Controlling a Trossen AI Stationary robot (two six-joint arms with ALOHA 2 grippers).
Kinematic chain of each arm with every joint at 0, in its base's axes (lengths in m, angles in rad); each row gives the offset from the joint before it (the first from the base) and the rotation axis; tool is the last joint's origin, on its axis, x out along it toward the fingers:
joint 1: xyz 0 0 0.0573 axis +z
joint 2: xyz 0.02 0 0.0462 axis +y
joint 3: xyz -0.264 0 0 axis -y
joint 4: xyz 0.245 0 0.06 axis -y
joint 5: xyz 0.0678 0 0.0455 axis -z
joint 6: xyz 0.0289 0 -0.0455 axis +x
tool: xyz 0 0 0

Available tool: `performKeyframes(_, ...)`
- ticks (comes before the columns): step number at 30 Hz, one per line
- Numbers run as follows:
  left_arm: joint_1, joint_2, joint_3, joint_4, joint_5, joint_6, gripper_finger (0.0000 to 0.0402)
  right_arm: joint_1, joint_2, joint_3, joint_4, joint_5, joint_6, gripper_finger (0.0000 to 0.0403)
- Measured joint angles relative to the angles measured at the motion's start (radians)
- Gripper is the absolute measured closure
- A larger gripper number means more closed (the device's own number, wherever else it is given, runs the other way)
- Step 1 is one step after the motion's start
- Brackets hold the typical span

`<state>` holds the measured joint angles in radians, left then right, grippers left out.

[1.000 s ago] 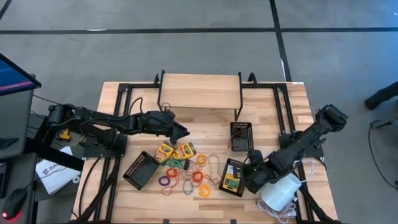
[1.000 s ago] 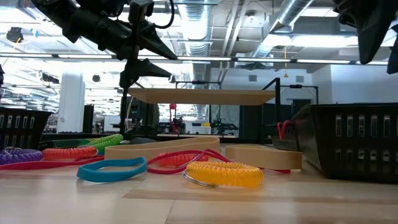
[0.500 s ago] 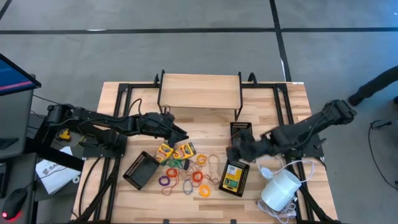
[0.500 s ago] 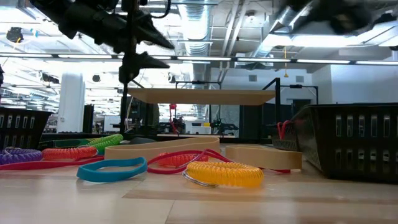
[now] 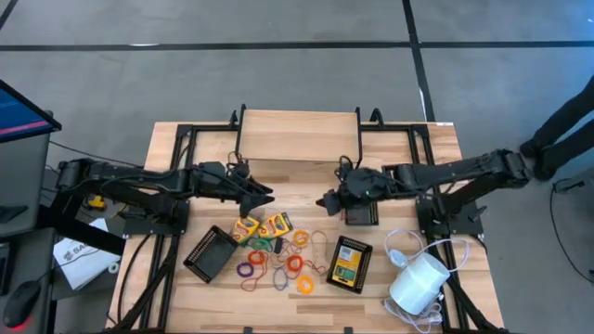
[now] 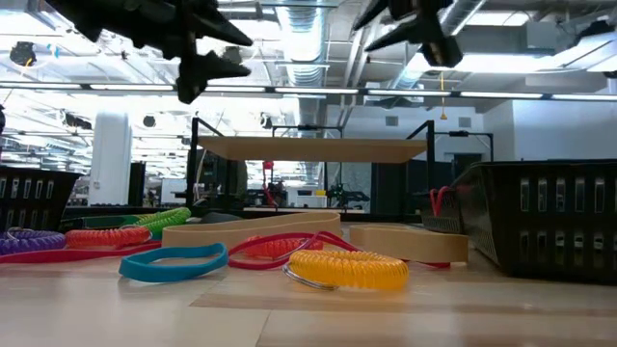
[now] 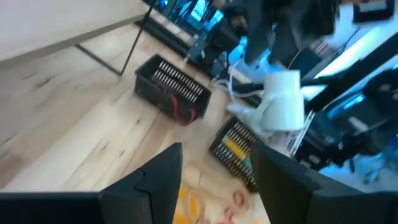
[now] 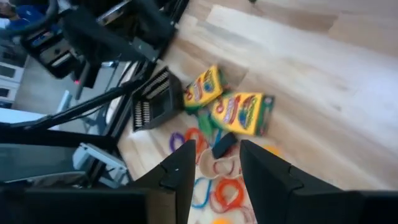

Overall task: Pick & Place Office Desk Supplies
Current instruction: Put the left crayon box into the bottom right black bin

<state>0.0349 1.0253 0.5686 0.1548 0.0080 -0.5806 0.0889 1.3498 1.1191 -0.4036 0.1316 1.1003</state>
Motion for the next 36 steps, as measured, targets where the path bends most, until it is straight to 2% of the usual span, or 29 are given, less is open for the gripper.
performKeyframes(5, 0.0, -0.046, 0.0, -0.208, 0.025, 0.005, 0.0215, -0.087, 0.0, 0.0, 0.066, -0.046, -0.059, 0.0282)
performKeyframes(14, 0.0, -0.039, 0.0, -0.475, 0.057, 0.022, 0.0215, -0.208, 0.022, -0.001, 0.201, -0.077, -0.14, 0.0282)
performKeyframes(21, 0.0, -0.028, -0.001, -0.612, 0.184, -0.033, 0.0215, -0.19, 0.135, 0.049, 0.207, -0.161, -0.143, 0.0282)
performKeyframes(29, 0.01, -0.024, -0.113, -0.597, 0.343, -0.166, 0.0215, -0.143, 0.38, 0.157, 0.202, -0.318, -0.143, 0.0282)
performKeyframes(33, 0.01, -0.024, -0.185, -0.55, 0.419, -0.227, 0.0215, -0.126, 0.474, 0.204, 0.194, -0.345, -0.148, 0.0282)
performKeyframes(36, 0.01, -0.024, -0.22, -0.516, 0.434, -0.264, 0.0215, -0.121, 0.521, 0.241, 0.191, -0.36, -0.159, 0.0282)
